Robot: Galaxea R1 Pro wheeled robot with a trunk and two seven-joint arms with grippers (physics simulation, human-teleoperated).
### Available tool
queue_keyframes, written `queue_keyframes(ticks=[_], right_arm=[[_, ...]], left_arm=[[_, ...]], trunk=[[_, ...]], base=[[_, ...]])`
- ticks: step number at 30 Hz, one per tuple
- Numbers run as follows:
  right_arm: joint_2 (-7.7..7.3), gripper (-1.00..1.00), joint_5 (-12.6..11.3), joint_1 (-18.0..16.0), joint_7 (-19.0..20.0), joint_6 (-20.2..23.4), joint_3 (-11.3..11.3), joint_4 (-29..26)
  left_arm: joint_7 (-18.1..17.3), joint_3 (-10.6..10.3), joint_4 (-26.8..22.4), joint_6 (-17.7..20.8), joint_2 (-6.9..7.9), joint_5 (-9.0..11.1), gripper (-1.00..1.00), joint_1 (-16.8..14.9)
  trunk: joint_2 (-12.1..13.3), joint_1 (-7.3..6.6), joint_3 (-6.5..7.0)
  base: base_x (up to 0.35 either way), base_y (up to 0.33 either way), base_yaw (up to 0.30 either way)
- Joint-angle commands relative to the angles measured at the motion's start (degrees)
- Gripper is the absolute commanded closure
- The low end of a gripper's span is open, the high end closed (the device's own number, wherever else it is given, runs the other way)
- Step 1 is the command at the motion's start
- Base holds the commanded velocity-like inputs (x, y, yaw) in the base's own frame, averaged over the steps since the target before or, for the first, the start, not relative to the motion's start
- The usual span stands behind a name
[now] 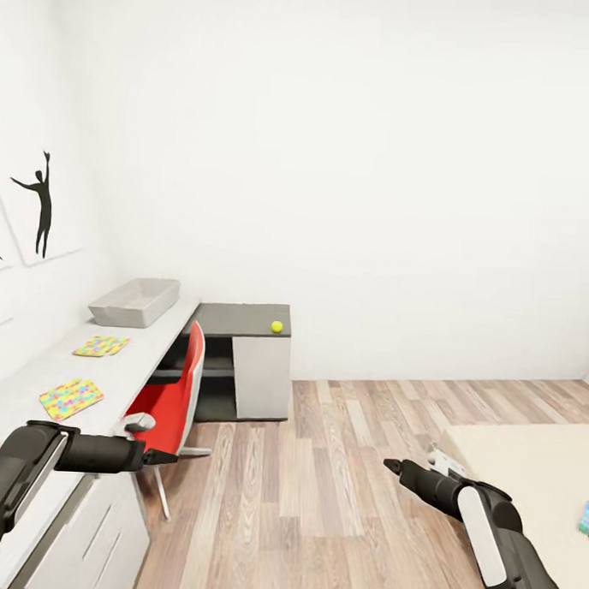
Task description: Put all the toys in the child's room - the three board games (two on the bed and one on the table), the two jigsaw puzzles on the table, and the tennis ball on the table - inside the toy box on the table in the child's room.
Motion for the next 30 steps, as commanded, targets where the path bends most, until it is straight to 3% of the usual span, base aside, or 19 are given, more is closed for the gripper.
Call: queue_keyframes(ticks=[1, 9, 30], right_arm=[[-0.03, -1.00, -0.3, 0.0, 0.1, 0.3, -0.1, 0.0], [-0.23, -1.00, -1.4, 0.0, 0.1, 0.3, -0.1, 0.1], [-0.56, -1.00, -1.8, 0.0, 0.1, 0.3, -0.3, 1.0]], left_arm=[[-0.2, 0.1, 0.0, 0.5, 0.01, 0.0, -1.00, 0.0], [-0.2, 0.1, 0.0, 0.5, 0.01, -0.1, -1.00, 0.0], [-0.2, 0.1, 0.1, 0.4, 0.01, -0.1, -1.00, 0.0]], trunk=[[0.0, 0.02, -0.03], [0.0, 0.02, -0.03], [0.0, 0.02, -0.03]], base=[[0.000, 0.000, -0.281], [0.000, 0.000, -0.281], [0.000, 0.000, -0.281]])
